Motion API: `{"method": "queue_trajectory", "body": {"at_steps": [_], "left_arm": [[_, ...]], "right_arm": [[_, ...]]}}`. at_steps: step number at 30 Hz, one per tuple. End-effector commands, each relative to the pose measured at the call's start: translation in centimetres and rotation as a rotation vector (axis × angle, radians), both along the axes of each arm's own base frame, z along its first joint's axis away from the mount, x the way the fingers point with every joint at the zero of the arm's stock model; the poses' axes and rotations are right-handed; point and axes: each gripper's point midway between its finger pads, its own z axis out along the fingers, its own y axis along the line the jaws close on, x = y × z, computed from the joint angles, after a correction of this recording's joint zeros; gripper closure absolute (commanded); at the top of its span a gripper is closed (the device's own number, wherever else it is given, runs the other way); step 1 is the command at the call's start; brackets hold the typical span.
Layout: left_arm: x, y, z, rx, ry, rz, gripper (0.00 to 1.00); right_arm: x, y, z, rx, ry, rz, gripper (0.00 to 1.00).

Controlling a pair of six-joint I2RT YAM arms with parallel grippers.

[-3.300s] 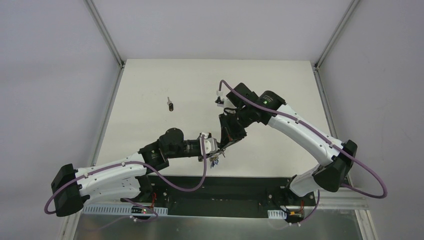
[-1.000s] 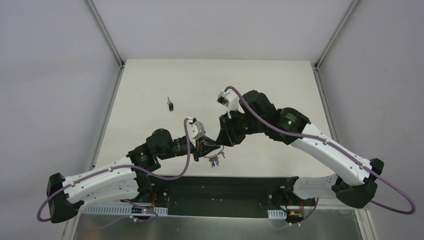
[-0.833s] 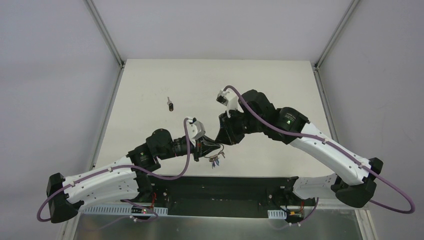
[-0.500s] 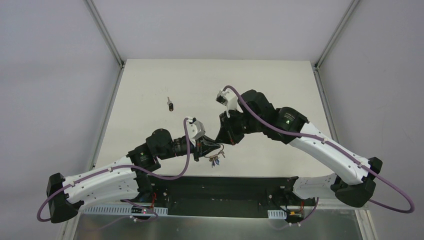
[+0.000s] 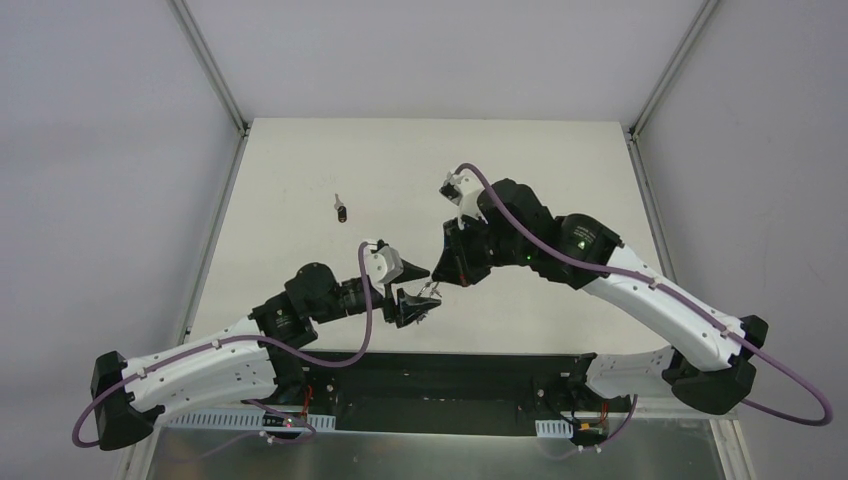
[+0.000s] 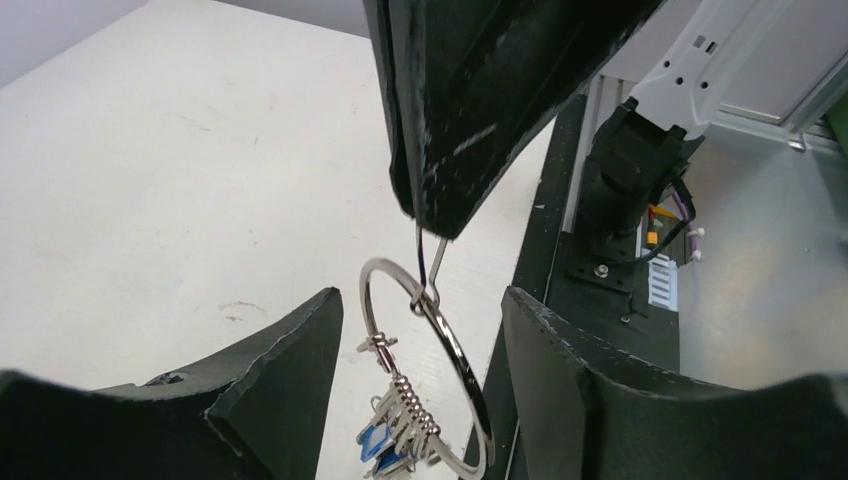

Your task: Put the keys on the keyring

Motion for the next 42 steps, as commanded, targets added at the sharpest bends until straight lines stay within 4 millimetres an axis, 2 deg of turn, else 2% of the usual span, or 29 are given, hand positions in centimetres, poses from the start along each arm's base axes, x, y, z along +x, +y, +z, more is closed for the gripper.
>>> {"method": "queue_trajectory", "body": {"at_steps": [1,7,10,19,27,38,42], "left_arm": [[1.0,0.9,0.7,-0.009,-0.116,0.05,0.41],[2.1,1.1,1.1,0.004,-0.2,0.099,0.42],[2.3,1.1,1.5,-0.01,-0.229,0.108,0.42],[2.4,0.7,2.5,-0.042,-0.262,0.101,0.46],[2.4,0.4,2.0,-0.026,-0.259,0.09,0.63],[2.4,0.5,1.6,-0.016,-0.247,0.095,0.63],[2.5,0.6,1.6,-0.018,-0.242,0.103,0.69]], "right_arm": [[0.6,0.2,2.7,0.05,0.019,-0.115,1.0],[0.7,0.3,3.0,0.024,0.045,-0.154,1.0],[0.6,0.4,2.6,0.0,0.058,-0.155,1.0],[1.1,0.9,1.8,-0.028,0.06,-0.171,1.0],[1.3,1.1,2.0,-0.011,0.056,-0.178,1.0],[1.2,0.9,2.6,0.012,0.046,-0.185,1.0],[1.2,0.8,2.7,0.016,0.046,-0.185,1.0]]}}
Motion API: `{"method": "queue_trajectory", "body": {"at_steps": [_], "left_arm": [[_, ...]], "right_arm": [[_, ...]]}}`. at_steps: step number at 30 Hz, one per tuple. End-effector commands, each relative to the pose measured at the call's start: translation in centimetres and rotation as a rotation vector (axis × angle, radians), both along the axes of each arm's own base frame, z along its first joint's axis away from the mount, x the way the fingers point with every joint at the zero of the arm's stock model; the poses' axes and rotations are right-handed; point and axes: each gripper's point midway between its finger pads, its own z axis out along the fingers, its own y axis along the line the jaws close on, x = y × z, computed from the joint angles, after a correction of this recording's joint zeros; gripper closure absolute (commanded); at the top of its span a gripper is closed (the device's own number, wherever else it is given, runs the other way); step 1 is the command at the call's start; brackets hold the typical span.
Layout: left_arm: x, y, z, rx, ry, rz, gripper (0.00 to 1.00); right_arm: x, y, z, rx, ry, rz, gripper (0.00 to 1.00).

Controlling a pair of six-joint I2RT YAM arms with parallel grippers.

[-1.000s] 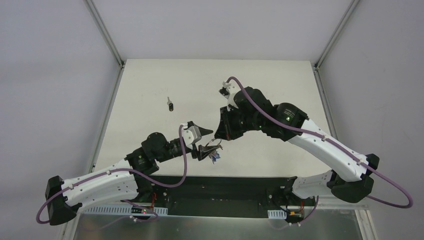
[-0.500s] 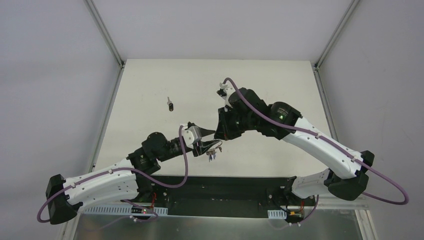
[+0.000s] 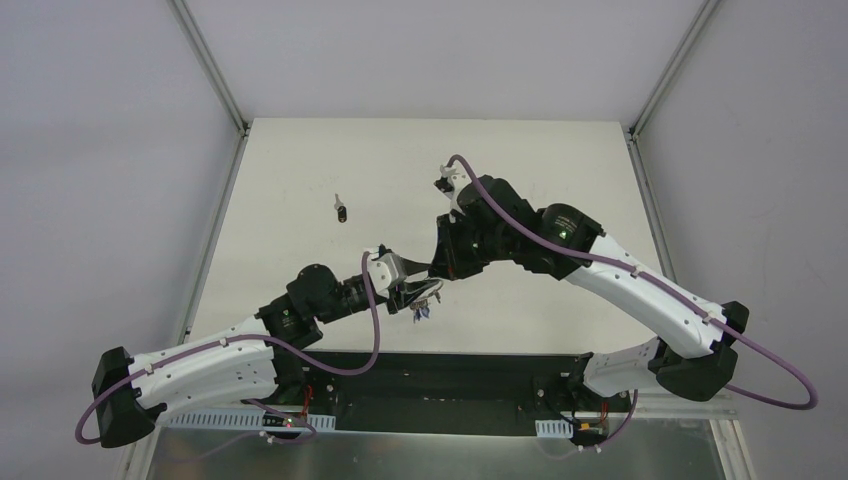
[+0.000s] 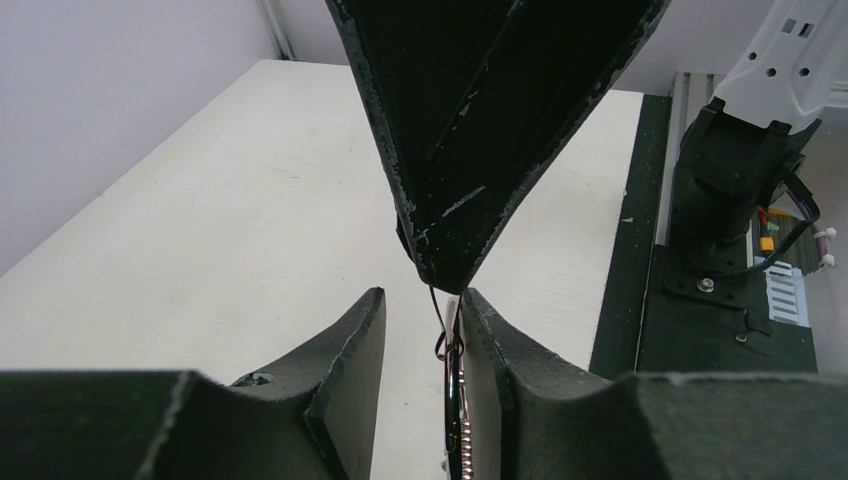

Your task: Put the keys on the keyring

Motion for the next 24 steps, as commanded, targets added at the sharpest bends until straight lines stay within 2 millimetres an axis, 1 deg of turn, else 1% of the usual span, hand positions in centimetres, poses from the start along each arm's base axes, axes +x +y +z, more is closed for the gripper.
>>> {"method": "queue_trajectory", "body": {"at_steps": [1,5,6,8,12,16,18,20,22,24], "left_arm": [[0.2,0.3,1.5,-0.049,-0.023,0.015,0.72],[0.2,0.2,2.0,-0.063,-0.022,0.017,0.81],[0.2,0.2,2.3,-0.067,-0.021,0.012,0.86],[0.0,0.1,2.7,-0.08,-0.019,0.005,1.0],[-0.4,0.1,3.8,-0.125,-0.021,-0.019,1.0],[-0.4,-0.1,3.9,-0.122,-0.009,-0.02,1.0],[-0.4,-0.1,3.8,-0.12,-0.003,-0.016,1.0],[-0.3,0.0,3.6,-0.117,0.001,-0.015,1.0],[-0.4,0.0,3.6,-0.115,0.003,-0.015,1.0],[-0.4,0.1,3.5,-0.11,0.004,-0.014,1.0]], "right_arm": [[0.0,0.2,3.1,0.096,-0.044,-0.013,1.0],[-0.1,0.2,2.7,0.088,-0.039,-0.009,1.0],[-0.1,0.2,2.7,0.085,-0.04,-0.009,1.0],[0.0,0.1,2.4,0.077,-0.042,-0.011,1.0],[0.1,0.1,1.8,0.063,-0.042,-0.012,1.0],[0.1,0.0,1.8,0.064,-0.044,-0.013,1.0],[0.1,0.0,2.1,0.074,-0.047,-0.01,0.86],[0.0,0.0,2.5,0.089,-0.053,-0.01,0.77],[-0.1,-0.2,3.0,0.105,-0.065,-0.012,0.71],[-0.1,-0.4,3.4,0.116,-0.073,-0.014,0.7]]}}
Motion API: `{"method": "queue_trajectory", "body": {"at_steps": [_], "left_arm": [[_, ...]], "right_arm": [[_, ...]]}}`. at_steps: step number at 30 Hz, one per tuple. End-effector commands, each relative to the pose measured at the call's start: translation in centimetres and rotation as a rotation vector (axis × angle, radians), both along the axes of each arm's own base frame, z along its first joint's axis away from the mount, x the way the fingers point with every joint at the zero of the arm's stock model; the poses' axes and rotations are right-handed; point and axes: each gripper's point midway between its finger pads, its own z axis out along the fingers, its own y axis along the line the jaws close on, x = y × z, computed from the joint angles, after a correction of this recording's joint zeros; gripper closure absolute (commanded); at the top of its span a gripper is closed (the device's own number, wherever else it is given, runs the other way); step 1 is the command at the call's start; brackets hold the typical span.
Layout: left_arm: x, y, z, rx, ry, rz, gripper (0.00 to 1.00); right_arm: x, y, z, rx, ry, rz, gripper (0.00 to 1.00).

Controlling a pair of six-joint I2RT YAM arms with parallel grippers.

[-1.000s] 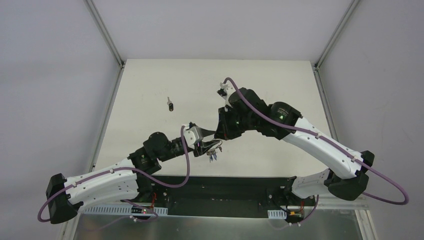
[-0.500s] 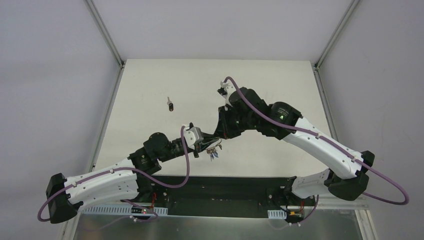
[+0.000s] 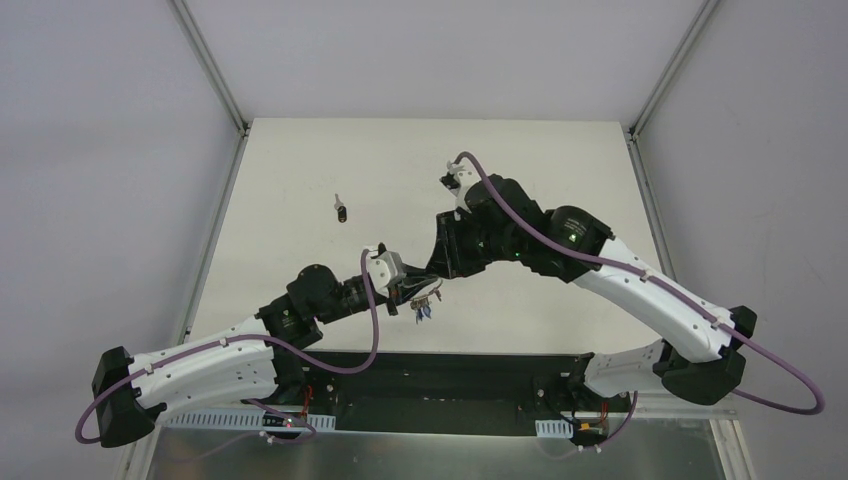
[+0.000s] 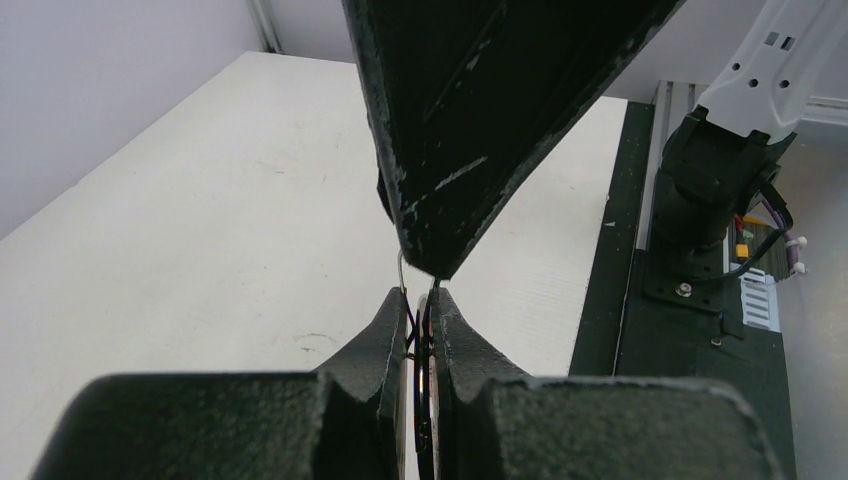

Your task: Put the keys on the keyring

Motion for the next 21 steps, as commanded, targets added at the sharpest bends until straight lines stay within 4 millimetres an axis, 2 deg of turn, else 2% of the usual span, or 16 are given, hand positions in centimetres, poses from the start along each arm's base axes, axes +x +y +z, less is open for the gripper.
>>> {"method": "queue_trajectory", "body": {"at_steps": [1,10,21], "left_arm": [[-0.1,0.2,3.4,-0.089,-0.037,-0.003,1.0],[-0.4,0.6,3.9,-0.101,-0.044,-0.006,1.0],[-0.6,0.7,3.9,-0.106,-0.042,-0.012,1.0]], "right_arm": [[-0.4,-0.5,2.7,0.084,-0.048,-0.002,0.7],[-0.4,-0.5,1.7,0.047,-0.024,-0.007,0.72],[-0.3,0.3,1.4,0.041,-0.01,0.008,0.76]]}}
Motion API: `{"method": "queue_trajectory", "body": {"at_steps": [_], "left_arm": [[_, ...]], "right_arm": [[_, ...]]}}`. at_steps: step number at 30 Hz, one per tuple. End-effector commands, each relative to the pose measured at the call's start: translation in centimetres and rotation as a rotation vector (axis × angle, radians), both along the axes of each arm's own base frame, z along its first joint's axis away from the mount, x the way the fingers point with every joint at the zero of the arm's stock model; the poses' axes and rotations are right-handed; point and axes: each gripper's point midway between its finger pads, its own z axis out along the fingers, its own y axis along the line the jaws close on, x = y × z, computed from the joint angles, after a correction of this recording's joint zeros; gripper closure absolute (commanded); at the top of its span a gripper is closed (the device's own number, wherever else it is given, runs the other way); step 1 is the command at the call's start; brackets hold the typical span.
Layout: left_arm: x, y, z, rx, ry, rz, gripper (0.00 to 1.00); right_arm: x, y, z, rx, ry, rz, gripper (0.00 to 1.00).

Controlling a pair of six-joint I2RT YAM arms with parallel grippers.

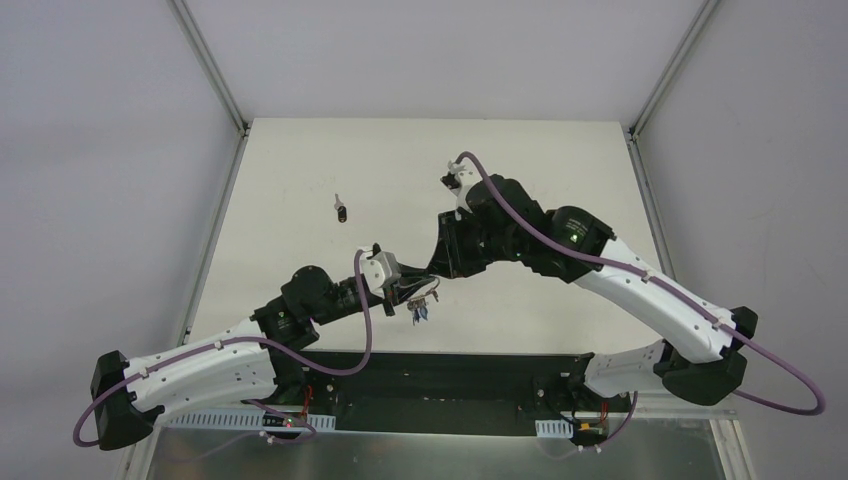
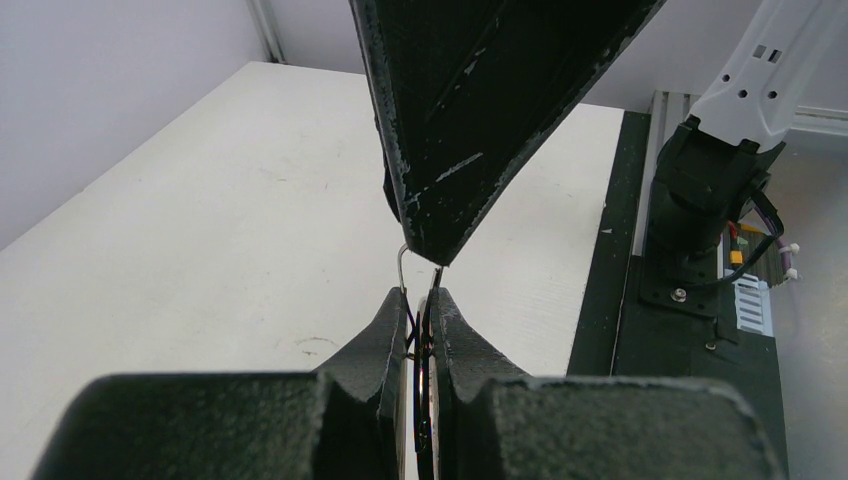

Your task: Put the keys on the keyring

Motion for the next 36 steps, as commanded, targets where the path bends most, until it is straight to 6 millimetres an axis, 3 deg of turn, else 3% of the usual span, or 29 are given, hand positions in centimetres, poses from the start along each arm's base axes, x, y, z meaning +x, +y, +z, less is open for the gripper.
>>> {"method": "queue_trajectory", "body": {"at_steps": [1,7,12,15,19,24,36], "left_arm": [[-0.3,0.2,3.2,-0.088,-0.037,-0.012,1.0],[-0.4,0.1,3.1,-0.088,-0.036,-0.02,1.0],[-0.4,0.2,2.9,-0.089,-0.034,-0.017,1.0],[-0.3,0.2,3.1,-0.099,-0.032,-0.01,1.0],[-0.3,0.5,3.2,-0.106,-0.037,-0.003,0.77],[-0.5,0.8,3.0,-0.096,-0.046,-0.004,0.62],[-0.7,0.9,1.7,-0.069,-0.009,-0.008,0.63]], "right_arm": [[-0.2,0.7,0.8,0.025,0.002,0.013,0.76],[-0.1,1.0,0.9,0.031,0.002,0.018,0.79],[-0.2,1.2,1.0,0.037,0.003,0.026,1.0],[-0.3,1.4,0.8,0.037,0.009,0.037,1.0],[0.0,1.3,0.8,0.04,-0.005,0.024,1.0],[0.3,0.9,1.1,0.038,-0.025,0.001,1.0],[0.4,0.6,1.3,0.04,-0.033,-0.005,1.0]]}}
